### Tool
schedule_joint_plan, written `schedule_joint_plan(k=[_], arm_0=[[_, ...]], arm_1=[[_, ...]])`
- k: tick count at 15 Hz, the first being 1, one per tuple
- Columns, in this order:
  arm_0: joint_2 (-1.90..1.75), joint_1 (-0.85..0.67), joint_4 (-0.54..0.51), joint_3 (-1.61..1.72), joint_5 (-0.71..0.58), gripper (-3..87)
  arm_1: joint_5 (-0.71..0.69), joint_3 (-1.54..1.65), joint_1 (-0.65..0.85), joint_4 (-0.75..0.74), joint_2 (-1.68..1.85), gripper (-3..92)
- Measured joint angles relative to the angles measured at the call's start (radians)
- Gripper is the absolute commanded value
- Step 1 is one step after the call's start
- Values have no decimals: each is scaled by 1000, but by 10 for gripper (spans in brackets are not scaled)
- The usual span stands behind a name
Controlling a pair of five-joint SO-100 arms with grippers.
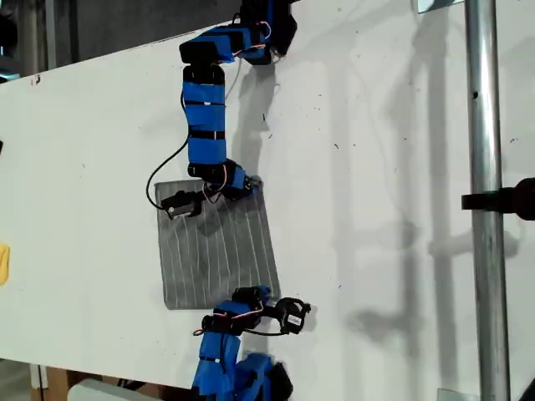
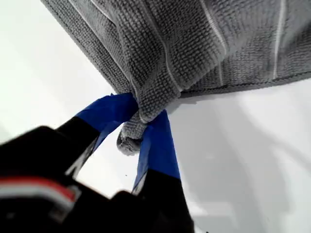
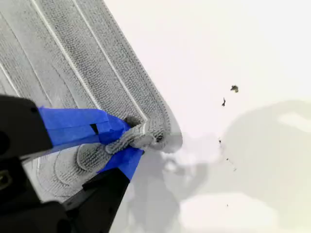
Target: Grasp corners of a towel and fold twice.
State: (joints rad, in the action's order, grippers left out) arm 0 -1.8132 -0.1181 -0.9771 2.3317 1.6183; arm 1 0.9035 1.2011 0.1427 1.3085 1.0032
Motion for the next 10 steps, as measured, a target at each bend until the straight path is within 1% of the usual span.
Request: schedule_joint_plan(k=[1,4,6,9,10], arm_0=[[0,23,-29,-44,5,-26],[11,147,-179,-302,44,-26],[72,250,-295,-503,109,-26],[156,399,-474,-758,244,-26],[158,419,-529,-808,287,-26]], arm_1=[[8,0,-9,25,20,-3],[52,17,-84,118,129,-3],[101,17,-184,161,209,-3],[186,17,-350,201,321,-3],[196,21,-359,190,357,-3]])
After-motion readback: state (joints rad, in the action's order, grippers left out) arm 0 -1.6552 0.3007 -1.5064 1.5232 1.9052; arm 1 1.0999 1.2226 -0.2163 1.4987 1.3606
